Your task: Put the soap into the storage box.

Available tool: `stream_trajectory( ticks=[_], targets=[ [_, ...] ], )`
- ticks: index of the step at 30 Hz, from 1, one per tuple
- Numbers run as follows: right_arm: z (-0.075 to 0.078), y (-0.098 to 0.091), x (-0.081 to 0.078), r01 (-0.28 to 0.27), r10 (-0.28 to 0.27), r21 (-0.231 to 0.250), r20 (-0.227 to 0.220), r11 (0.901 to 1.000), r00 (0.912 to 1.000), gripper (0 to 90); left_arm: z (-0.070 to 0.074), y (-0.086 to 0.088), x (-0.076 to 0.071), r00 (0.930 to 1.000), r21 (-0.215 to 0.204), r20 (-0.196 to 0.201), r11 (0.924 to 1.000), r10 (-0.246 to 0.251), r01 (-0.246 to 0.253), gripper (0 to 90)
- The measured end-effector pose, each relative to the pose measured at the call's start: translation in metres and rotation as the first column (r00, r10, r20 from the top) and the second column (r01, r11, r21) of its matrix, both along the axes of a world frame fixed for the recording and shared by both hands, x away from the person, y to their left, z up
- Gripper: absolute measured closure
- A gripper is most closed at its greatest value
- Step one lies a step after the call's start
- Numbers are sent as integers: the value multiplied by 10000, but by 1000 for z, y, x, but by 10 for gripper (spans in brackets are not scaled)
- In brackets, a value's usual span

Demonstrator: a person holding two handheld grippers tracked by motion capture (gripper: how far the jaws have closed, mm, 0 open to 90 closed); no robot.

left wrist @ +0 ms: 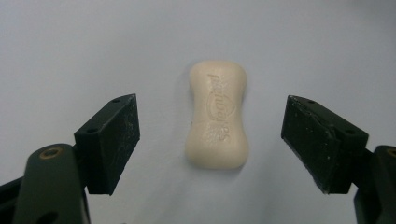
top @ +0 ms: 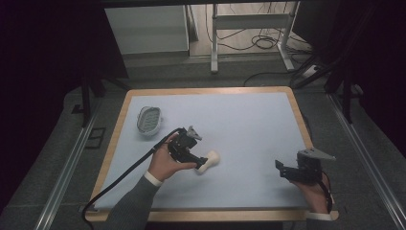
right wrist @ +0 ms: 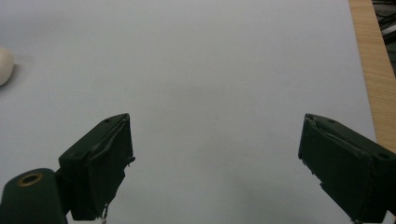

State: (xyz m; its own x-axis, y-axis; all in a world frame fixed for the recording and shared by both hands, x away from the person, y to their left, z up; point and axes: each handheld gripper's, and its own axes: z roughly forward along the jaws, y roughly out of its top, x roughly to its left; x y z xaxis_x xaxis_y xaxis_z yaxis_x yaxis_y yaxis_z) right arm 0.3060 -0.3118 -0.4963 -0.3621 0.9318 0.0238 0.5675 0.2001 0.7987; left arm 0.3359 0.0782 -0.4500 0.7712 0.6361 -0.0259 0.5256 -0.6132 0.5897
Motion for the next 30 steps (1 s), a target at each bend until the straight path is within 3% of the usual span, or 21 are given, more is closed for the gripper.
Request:
stream_trajectory(
  ticks=[8,18,30],
  targets=[
    [0,0,0,-21,21,-38,9,10000,10000,98,-12,-14,6,9990,258,-412,9995,-194,205,198],
    [-2,-2,1,212,-212,-80,-92,9997,9997,98,-40,-26,23,9922,719,-1221,9969,-234,324,209],
    [-3,-3,1,409,-410,-113,-103,9991,9991,98,-54,-32,28,9900,899,-1392,9952,-249,377,279]
  ],
)
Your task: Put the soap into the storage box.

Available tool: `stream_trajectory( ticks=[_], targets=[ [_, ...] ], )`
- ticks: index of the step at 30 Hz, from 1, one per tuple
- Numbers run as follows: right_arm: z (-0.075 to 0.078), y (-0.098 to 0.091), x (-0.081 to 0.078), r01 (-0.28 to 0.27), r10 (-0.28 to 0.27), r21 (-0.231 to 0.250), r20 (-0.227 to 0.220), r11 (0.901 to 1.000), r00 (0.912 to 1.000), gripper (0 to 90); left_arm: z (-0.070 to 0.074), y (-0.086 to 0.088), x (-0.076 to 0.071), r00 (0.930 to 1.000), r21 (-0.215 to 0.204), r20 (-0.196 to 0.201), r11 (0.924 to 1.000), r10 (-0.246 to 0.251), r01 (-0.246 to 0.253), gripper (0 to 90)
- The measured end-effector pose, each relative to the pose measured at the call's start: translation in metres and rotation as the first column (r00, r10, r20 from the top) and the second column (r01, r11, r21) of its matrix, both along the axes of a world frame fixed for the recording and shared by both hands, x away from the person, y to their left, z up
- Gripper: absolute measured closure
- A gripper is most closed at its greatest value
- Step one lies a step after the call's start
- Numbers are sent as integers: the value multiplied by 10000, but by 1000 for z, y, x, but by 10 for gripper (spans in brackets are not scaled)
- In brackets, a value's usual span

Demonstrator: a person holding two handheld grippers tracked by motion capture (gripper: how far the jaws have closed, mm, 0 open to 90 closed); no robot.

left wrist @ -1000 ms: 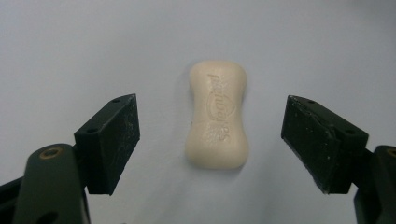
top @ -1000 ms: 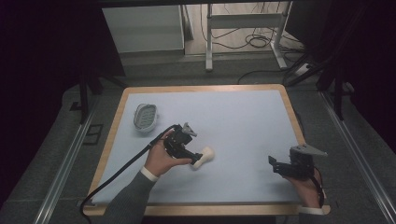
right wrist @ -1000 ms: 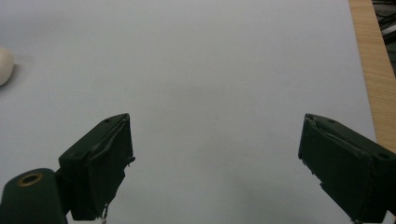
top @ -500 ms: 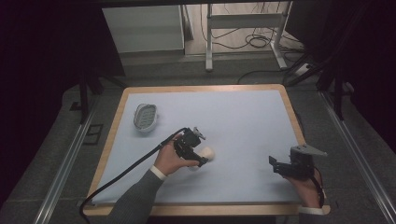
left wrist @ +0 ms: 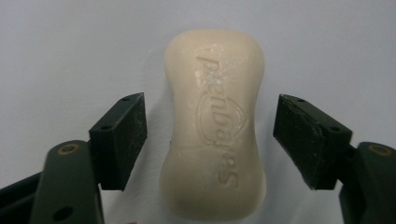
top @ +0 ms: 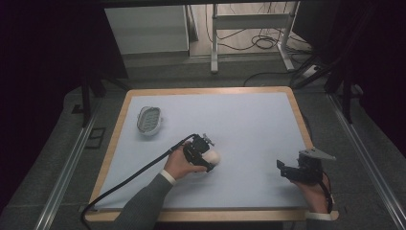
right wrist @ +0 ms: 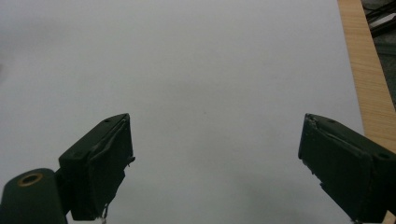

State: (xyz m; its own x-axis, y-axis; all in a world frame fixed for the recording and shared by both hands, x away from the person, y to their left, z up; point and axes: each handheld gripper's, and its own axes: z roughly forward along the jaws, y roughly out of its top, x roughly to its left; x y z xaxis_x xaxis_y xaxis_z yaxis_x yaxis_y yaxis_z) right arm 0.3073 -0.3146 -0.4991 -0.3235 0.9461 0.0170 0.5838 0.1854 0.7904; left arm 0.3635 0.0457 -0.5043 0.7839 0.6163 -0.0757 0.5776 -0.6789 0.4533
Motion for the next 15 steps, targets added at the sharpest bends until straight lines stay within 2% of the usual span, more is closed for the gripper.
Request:
stream_trajectory(
  ticks=[11,15],
  targets=[
    [0,0,0,70,-70,-5,28,10000,10000,99,-6,-3,0,10000,227,-47,9997,-20,21,335],
    [0,-1,0,107,-107,-29,27,9999,9999,98,-6,-2,-1,10000,377,55,9993,57,-59,412]
  ],
)
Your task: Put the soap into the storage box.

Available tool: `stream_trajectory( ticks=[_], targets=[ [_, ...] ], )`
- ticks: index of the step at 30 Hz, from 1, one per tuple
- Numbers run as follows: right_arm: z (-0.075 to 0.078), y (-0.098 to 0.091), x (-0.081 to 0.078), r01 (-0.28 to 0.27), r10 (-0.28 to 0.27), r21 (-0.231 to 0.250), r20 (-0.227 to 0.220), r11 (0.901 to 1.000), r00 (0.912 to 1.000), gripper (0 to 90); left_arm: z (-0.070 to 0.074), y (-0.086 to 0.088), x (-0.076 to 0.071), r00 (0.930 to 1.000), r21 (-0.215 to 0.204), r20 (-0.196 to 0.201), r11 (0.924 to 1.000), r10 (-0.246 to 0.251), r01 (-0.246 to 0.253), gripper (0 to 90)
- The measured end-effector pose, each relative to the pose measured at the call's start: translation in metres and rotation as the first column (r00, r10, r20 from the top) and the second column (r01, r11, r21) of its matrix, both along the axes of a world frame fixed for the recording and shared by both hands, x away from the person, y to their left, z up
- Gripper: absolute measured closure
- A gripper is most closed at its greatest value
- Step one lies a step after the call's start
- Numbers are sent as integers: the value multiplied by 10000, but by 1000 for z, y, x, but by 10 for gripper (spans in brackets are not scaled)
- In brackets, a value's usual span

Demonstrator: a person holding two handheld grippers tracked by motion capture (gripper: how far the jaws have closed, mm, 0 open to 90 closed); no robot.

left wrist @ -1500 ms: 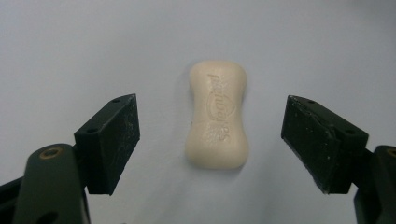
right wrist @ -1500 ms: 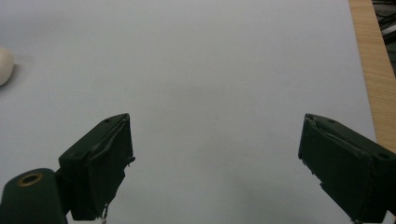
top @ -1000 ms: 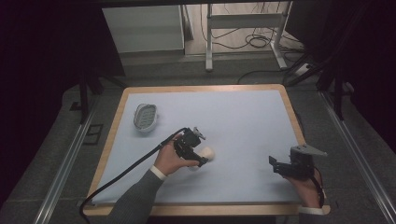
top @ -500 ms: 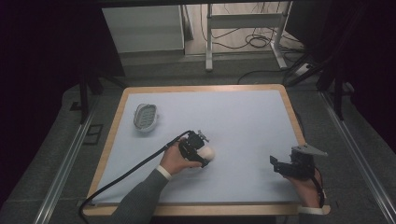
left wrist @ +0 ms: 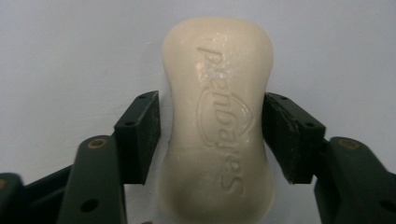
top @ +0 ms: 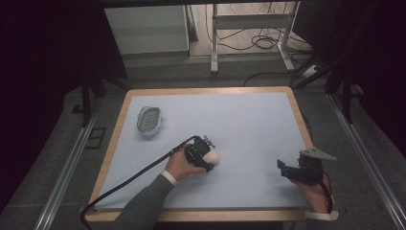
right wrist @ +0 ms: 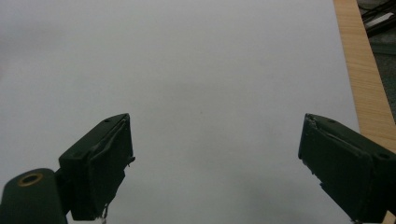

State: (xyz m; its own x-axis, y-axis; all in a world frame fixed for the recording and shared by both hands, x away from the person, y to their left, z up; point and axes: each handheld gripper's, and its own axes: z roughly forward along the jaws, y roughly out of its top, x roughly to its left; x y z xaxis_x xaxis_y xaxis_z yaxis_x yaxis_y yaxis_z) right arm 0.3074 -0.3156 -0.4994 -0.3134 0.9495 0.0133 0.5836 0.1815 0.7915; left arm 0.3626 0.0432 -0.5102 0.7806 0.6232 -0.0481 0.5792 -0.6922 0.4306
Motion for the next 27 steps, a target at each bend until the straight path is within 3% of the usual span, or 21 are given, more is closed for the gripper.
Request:
stream_trajectory(
  ticks=[5,17,27],
  targets=[
    [0,0,0,13,-13,12,5,10000,10000,99,1,0,0,10000,-50,-42,10000,26,-27,486],
    [1,-2,-1,109,-109,71,23,9999,9999,99,5,3,-1,9997,38,150,9998,-196,196,495],
    [1,-3,-1,172,-172,75,51,9998,9998,99,19,13,0,9994,-347,335,9994,-46,58,495]
  ],
)
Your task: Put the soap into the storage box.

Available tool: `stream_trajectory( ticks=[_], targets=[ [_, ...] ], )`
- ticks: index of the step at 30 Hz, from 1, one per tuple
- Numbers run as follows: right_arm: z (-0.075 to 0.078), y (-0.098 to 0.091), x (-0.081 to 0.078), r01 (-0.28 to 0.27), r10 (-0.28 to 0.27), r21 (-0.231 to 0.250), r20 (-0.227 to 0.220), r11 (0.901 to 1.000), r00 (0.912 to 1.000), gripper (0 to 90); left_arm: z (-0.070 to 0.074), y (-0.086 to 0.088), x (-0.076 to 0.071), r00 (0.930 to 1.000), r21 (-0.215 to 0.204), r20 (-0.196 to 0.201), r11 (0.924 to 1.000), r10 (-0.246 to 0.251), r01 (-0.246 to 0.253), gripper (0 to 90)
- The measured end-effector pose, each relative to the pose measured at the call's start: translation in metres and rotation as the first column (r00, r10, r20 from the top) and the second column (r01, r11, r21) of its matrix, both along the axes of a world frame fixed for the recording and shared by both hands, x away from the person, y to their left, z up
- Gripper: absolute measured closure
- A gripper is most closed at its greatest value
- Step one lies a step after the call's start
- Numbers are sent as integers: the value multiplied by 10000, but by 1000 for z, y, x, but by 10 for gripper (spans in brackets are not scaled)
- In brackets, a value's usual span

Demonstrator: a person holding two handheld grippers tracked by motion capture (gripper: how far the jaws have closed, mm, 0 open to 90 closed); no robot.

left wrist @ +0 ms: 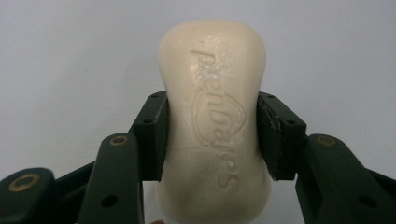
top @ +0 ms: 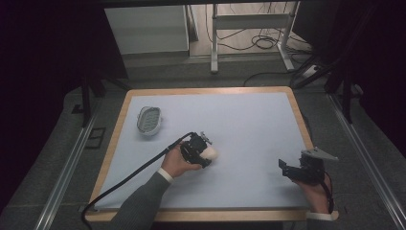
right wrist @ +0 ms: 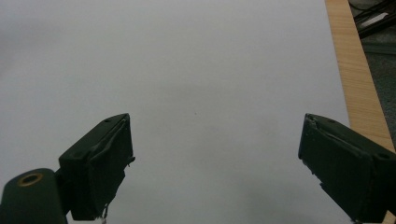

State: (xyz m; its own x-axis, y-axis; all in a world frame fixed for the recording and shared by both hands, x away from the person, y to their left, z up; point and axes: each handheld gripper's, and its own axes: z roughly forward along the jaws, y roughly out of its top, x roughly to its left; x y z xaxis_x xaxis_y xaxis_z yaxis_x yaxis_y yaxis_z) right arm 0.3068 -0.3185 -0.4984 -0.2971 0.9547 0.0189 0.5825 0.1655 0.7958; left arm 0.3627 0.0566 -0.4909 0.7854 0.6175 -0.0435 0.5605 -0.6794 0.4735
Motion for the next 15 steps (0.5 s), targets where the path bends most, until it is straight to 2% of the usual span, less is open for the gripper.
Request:
stream_trajectory(
  ticks=[8,15],
  targets=[
    [0,-1,0,-10,10,-10,-3,10000,10000,98,11,11,6,9994,-69,187,9996,280,-279,495],
    [0,-2,0,53,-53,16,-58,10000,10000,98,20,20,9,9984,-312,343,9986,448,-438,495]
  ],
)
